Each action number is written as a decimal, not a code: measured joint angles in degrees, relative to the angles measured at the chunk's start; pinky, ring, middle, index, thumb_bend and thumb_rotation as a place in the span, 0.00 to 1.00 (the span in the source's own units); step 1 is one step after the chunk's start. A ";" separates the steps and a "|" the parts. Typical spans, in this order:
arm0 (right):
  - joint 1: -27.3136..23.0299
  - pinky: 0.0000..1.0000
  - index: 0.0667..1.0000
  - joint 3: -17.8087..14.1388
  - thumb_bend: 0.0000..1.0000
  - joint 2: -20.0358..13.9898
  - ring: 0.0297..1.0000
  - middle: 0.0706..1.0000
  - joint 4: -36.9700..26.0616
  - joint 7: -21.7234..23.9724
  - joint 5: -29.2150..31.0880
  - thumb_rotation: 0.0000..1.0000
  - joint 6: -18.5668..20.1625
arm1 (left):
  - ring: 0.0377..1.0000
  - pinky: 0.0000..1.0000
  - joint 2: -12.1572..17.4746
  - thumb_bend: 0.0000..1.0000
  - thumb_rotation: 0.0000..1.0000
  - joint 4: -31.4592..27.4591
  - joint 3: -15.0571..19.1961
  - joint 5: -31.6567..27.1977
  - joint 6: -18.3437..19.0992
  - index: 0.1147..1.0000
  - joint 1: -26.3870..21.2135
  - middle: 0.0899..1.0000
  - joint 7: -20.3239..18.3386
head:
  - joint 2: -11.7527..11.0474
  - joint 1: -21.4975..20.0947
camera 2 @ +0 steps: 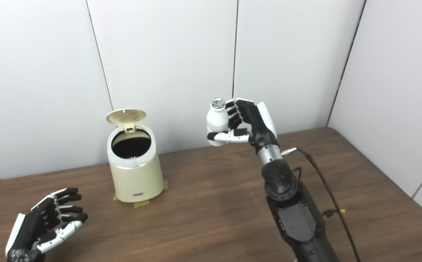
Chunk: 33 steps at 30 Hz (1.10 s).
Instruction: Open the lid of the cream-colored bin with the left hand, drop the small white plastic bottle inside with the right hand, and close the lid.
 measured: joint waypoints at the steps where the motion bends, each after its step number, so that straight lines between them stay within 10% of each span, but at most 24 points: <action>1: -0.51 0.34 0.49 0.33 0.52 0.39 0.39 0.43 0.02 0.05 -0.29 0.00 -0.03 | 0.62 0.55 -0.18 0.60 0.00 0.00 -0.06 0.09 -0.01 0.70 0.00 0.68 0.20 | -0.09 0.36; 33: -6.91 0.34 0.49 5.23 0.52 12.13 0.39 0.43 5.58 4.32 -1.03 0.00 -0.06 | 0.65 0.59 -5.09 0.66 0.02 0.25 -2.61 2.62 -1.53 0.70 0.00 0.68 3.45 | -2.03 14.08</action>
